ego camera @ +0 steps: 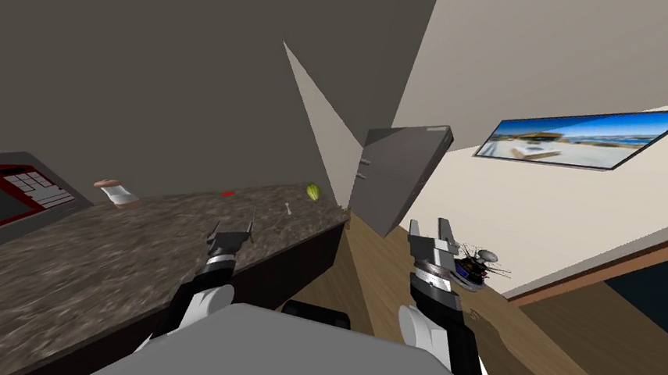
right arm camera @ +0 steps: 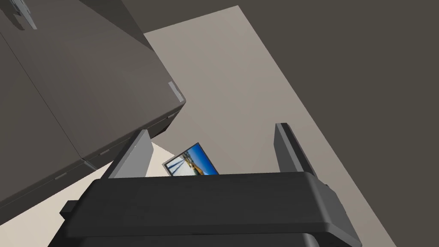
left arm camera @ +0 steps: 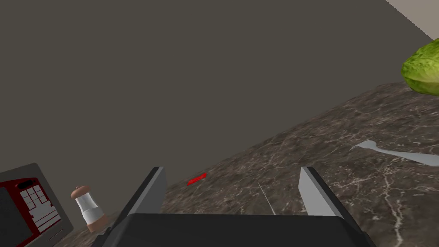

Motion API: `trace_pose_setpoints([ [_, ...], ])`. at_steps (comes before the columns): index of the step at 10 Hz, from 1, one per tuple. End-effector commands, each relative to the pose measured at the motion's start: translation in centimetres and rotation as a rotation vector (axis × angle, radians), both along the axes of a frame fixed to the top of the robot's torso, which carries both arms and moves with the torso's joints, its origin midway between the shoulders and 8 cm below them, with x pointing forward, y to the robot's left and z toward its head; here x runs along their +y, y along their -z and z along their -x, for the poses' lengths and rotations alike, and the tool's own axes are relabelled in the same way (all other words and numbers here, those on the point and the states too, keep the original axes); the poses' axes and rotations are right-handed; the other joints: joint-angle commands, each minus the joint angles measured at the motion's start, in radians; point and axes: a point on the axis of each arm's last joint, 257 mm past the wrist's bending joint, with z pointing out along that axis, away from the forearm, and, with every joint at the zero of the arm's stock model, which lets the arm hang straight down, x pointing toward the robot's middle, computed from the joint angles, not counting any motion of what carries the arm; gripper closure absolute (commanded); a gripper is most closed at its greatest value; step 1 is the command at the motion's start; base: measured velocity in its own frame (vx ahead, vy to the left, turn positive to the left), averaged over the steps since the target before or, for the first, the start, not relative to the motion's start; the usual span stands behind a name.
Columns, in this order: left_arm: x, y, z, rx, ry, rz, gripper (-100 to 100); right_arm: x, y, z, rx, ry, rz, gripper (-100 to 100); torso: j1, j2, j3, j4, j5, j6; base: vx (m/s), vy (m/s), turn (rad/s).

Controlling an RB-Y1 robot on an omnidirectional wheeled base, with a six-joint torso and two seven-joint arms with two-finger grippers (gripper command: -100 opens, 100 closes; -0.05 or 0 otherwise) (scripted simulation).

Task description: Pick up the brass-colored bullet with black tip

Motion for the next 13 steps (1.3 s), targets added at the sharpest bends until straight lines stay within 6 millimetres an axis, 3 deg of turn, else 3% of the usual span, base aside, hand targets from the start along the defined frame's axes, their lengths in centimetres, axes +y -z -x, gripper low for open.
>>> trace_pose_setpoints([
  [1, 1.0, 1.6, 0.7, -0.004, -0.022, 0.080, -100, 0.0, 0.0, 0.0, 0.000, 0.000, 0.000, 0, 0.000, 0.000, 0.000, 0.000, 0.000, 0.000, 0.122, -0.085, 0.087],
  [7, 3.3, 7.1, 3.3, -0.033, -0.114, 0.333, -100, 0.0, 0.0, 0.0, 0.000, 0.000, 0.000, 0, 0.003, 0.002, 0.001, 0.000, 0.000, 0.000, 0.088, -0.070, 0.074],
  [12, 2.3, 11.1, 5.2, -0.066, -0.195, 0.510, -100, 0.0, 0.0, 0.0, 0.000, 0.000, 0.000, 0, 0.004, 0.005, 0.003, 0.001, 0.001, 0.000, 0.045, -0.040, 0.040],
  [13, 2.5, 10.6, 5.1, -0.063, -0.186, 0.491, -100, 0.0, 0.0, 0.0, 0.000, 0.000, 0.000, 0, 0.005, 0.005, 0.003, 0.001, 0.001, 0.000, 0.010, -0.010, 0.004],
])
